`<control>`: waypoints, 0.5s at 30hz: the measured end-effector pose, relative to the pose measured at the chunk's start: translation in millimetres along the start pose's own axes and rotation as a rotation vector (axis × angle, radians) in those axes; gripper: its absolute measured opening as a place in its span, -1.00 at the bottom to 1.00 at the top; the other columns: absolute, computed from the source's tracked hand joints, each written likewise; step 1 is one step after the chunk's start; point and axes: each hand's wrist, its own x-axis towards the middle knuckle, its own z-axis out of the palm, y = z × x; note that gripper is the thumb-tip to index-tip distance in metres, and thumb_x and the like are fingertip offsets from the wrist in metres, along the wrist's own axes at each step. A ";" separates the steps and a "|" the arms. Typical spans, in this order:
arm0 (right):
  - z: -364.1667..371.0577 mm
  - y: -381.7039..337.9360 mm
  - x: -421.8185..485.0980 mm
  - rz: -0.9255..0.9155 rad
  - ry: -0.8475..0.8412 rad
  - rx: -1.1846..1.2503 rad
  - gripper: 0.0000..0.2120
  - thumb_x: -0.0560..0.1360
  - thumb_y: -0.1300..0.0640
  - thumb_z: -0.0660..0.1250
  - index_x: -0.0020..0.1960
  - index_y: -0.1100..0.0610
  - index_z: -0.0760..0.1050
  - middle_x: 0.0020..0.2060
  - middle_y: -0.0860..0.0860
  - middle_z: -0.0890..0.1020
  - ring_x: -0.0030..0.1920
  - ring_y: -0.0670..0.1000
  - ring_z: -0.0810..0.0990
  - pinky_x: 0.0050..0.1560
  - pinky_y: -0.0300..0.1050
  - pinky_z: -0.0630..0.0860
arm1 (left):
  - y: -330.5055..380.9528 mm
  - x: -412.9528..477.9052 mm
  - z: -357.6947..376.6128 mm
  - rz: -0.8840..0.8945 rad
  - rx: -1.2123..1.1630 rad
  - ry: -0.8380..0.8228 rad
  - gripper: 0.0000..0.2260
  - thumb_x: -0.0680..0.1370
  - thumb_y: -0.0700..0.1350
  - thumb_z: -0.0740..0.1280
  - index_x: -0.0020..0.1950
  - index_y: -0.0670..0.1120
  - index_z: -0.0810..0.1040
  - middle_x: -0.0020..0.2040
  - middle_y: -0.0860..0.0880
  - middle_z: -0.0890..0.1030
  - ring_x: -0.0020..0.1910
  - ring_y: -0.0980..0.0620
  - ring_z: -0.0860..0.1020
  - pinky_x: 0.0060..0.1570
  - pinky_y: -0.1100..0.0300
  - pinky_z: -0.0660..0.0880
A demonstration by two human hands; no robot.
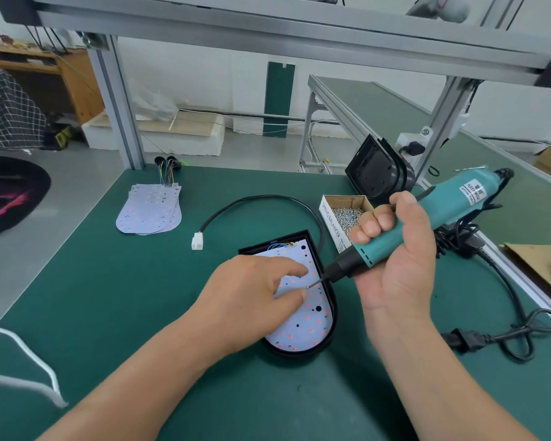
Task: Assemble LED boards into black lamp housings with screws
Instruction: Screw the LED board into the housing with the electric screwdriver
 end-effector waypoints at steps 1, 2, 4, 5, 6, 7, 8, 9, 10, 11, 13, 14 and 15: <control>-0.1 -0.5 0.0 0.002 -0.004 0.000 -0.88 0.65 0.14 0.32 -0.07 0.06 0.46 -0.32 -0.04 0.40 -0.35 -0.04 0.41 -0.31 -0.19 0.44 | -4.4 0.1 -5.6 -0.018 -0.010 0.029 -0.74 0.60 0.05 0.43 0.29 0.21 0.67 -0.32 0.25 0.53 -0.29 0.14 0.43 -0.32 0.35 0.29; -0.1 -0.7 -0.5 0.006 -0.011 -0.003 -0.89 0.65 0.14 0.32 -0.06 0.06 0.47 -0.32 -0.04 0.39 -0.35 -0.04 0.41 -0.32 -0.19 0.43 | -9.2 0.9 -11.2 -0.049 -0.026 0.066 -0.73 0.59 0.01 0.42 0.29 0.20 0.66 -0.40 0.17 0.45 -0.37 0.14 0.42 -0.31 0.27 0.32; 1.1 -0.4 -2.2 0.023 -0.046 -0.013 -0.89 0.64 0.14 0.31 -0.06 0.06 0.46 -0.32 -0.03 0.39 -0.36 -0.05 0.40 -0.33 -0.20 0.42 | -17.3 4.1 -19.1 -0.113 -0.033 0.114 -0.70 0.59 -0.01 0.40 0.31 0.21 0.65 -0.43 0.17 0.42 -0.40 0.17 0.43 -0.29 0.21 0.35; 2.1 0.2 -3.4 0.033 -0.071 -0.024 -0.89 0.64 0.14 0.31 -0.06 0.06 0.44 -0.33 -0.03 0.38 -0.37 -0.05 0.40 -0.34 -0.20 0.41 | -18.6 6.0 -20.5 -0.137 -0.011 0.118 -0.68 0.58 0.01 0.40 0.33 0.21 0.64 -0.43 0.19 0.45 -0.39 0.18 0.45 -0.29 0.21 0.35; 3.2 0.9 -4.6 0.042 -0.097 -0.042 -0.88 0.64 0.14 0.30 -0.06 0.06 0.43 -0.33 -0.03 0.37 -0.37 -0.05 0.40 -0.35 -0.20 0.41 | -17.0 7.6 -20.4 -0.154 0.021 0.113 -0.66 0.58 0.05 0.41 0.36 0.22 0.62 -0.41 0.23 0.49 -0.38 0.20 0.46 -0.28 0.20 0.35; 4.3 1.6 -6.0 0.047 -0.123 -0.063 -0.87 0.65 0.15 0.30 -0.07 0.06 0.41 -0.34 -0.03 0.36 -0.38 -0.05 0.39 -0.36 -0.20 0.40 | -14.5 8.6 -18.7 -0.166 0.048 0.104 -0.63 0.56 0.10 0.43 0.38 0.24 0.60 -0.36 0.27 0.53 -0.38 0.22 0.45 -0.28 0.19 0.35; 5.5 2.3 -7.6 0.050 -0.145 -0.082 -0.86 0.65 0.16 0.29 -0.08 0.06 0.40 -0.34 -0.03 0.36 -0.38 -0.05 0.39 -0.37 -0.20 0.40 | -12.1 8.6 -16.0 -0.176 0.067 0.096 -0.62 0.55 0.16 0.44 0.38 0.27 0.59 -0.31 0.30 0.56 -0.36 0.24 0.45 -0.26 0.19 0.35; 6.2 3.0 -9.1 0.051 -0.161 -0.096 -0.85 0.65 0.17 0.28 -0.08 0.06 0.40 -0.35 -0.03 0.36 -0.39 -0.04 0.39 -0.37 -0.19 0.40 | -10.8 8.2 -13.4 -0.182 0.081 0.091 -0.63 0.54 0.19 0.44 0.35 0.28 0.60 -0.28 0.28 0.58 -0.34 0.26 0.45 -0.25 0.19 0.36; 6.8 3.3 -10.0 0.051 -0.170 -0.104 -0.85 0.66 0.17 0.28 -0.08 0.06 0.40 -0.35 -0.03 0.36 -0.39 -0.04 0.39 -0.37 -0.19 0.40 | -10.1 7.8 -11.9 -0.185 0.083 0.088 -0.68 0.55 0.20 0.43 0.31 0.29 0.62 -0.32 0.24 0.57 -0.34 0.25 0.46 -0.26 0.19 0.36; 7.0 2.9 -10.5 0.051 -0.171 -0.107 -0.85 0.66 0.18 0.28 -0.08 0.07 0.40 -0.35 -0.03 0.37 -0.39 -0.04 0.39 -0.37 -0.19 0.40 | -10.6 7.9 -11.4 -0.185 0.066 0.088 -0.75 0.57 0.17 0.42 0.25 0.28 0.64 -0.37 0.21 0.53 -0.36 0.22 0.45 -0.28 0.19 0.35; 7.1 1.1 -9.3 0.051 -0.161 -0.102 -0.86 0.65 0.17 0.28 -0.08 0.07 0.40 -0.35 -0.03 0.37 -0.39 -0.04 0.38 -0.37 -0.19 0.39 | -14.7 8.8 -15.0 -0.202 -0.025 0.097 -0.90 0.61 0.09 0.39 0.09 0.26 0.67 -0.45 0.18 0.45 -0.43 0.17 0.42 -0.34 0.18 0.31; 6.7 0.2 -8.6 0.053 -0.151 -0.096 -0.87 0.65 0.17 0.28 -0.08 0.07 0.40 -0.35 -0.03 0.37 -0.39 -0.04 0.38 -0.37 -0.19 0.39 | -17.6 9.0 -18.3 -0.216 -0.084 0.096 -0.93 0.62 0.07 0.39 0.02 0.24 0.67 -0.46 0.17 0.42 -0.45 0.16 0.39 -0.35 0.18 0.31; 6.4 -0.4 -8.1 0.057 -0.143 -0.088 -0.87 0.64 0.16 0.28 -0.07 0.07 0.39 -0.35 -0.03 0.36 -0.38 -0.04 0.38 -0.37 -0.19 0.39 | -20.1 8.7 -21.6 -0.230 -0.130 0.086 -0.93 0.62 0.07 0.40 -0.02 0.24 0.67 -0.46 0.18 0.41 -0.45 0.17 0.37 -0.35 0.19 0.32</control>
